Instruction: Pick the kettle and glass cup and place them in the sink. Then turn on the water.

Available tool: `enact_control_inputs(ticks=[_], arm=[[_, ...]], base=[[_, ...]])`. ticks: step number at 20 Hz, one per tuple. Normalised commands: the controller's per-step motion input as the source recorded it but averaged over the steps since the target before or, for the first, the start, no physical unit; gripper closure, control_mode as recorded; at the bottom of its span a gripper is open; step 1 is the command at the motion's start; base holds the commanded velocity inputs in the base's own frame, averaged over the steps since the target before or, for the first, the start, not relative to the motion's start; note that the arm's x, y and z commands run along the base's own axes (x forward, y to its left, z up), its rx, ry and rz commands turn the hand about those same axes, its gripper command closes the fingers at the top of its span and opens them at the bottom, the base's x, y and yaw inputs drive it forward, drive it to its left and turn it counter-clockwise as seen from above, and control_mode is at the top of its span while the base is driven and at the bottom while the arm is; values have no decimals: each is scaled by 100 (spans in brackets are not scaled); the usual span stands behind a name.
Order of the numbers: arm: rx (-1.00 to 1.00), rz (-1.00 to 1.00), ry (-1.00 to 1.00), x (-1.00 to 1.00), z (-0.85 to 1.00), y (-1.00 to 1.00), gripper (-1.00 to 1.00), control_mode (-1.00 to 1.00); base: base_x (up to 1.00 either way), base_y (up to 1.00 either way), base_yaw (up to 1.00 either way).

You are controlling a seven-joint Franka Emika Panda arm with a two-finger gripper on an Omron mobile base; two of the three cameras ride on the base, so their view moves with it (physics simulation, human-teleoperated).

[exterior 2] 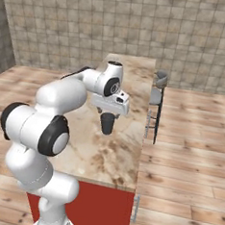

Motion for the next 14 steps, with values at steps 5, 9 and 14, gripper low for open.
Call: enact_control_inputs(ticks=[5,9,14], arm=[[0,0,0,26,-22,0,-100,-100],[0,0,0,31,-15,0,-100,-100],[0,0,0,31,-14,0,-100,-100]], base=[[0,0,0],[0,0,0],[0,0,0]])
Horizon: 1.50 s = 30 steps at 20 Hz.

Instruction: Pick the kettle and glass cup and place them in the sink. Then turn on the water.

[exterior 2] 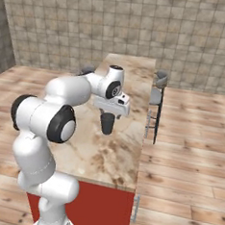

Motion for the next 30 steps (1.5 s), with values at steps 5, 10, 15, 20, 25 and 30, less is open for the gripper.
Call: enact_control_inputs(ticks=[5,10,15,20,25,30], arm=[[0,0,0,31,-11,0,-100,-100],[0,0,0,29,-11,-4,-100,-100],[0,0,0,24,-11,-11,-100,-100],[0,0,0,18,-5,-15,-100,-100],[0,0,0,19,-5,-7,-100,-100],[0,0,0,4,-9,0,-100,-100]], base=[[0,0,0],[0,0,0],[0,0,0],[0,0,0],[0,0,0],[0,0,0]])
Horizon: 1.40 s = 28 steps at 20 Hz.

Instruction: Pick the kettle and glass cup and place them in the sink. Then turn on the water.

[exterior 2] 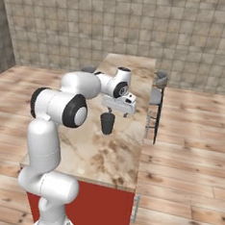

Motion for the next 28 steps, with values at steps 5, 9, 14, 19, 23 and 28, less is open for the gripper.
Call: enact_control_inputs(ticks=[5,9,14,19,23,28], arm=[[0,0,0,0,-7,0,-100,-100],[0,0,0,0,-2,0,-100,-100],[0,0,0,0,-12,0,-100,-100],[0,0,0,0,-11,0,-100,-100],[0,0,0,0,-12,0,-100,-100],[0,0,0,0,-4,0,-100,-100]], base=[[0,0,0],[0,0,0],[0,0,0],[0,0,0],[0,0,0],[0,0,0]])
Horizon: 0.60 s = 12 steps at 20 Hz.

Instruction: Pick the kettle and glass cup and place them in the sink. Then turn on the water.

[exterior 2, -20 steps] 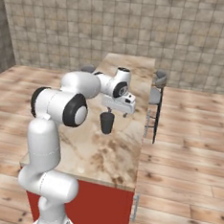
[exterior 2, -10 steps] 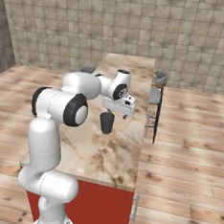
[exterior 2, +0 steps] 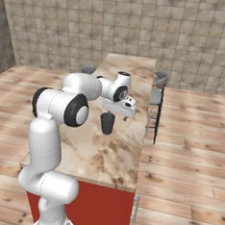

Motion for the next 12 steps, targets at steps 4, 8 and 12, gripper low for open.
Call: enact_control_inputs(ticks=[4,8,12], arm=[[0,0,0,0,-10,0,-100,-100],[0,0,0,0,-14,0,-100,-100],[0,0,0,0,-16,0,-100,-100]], base=[[0,0,0],[0,0,0],[0,0,0]])
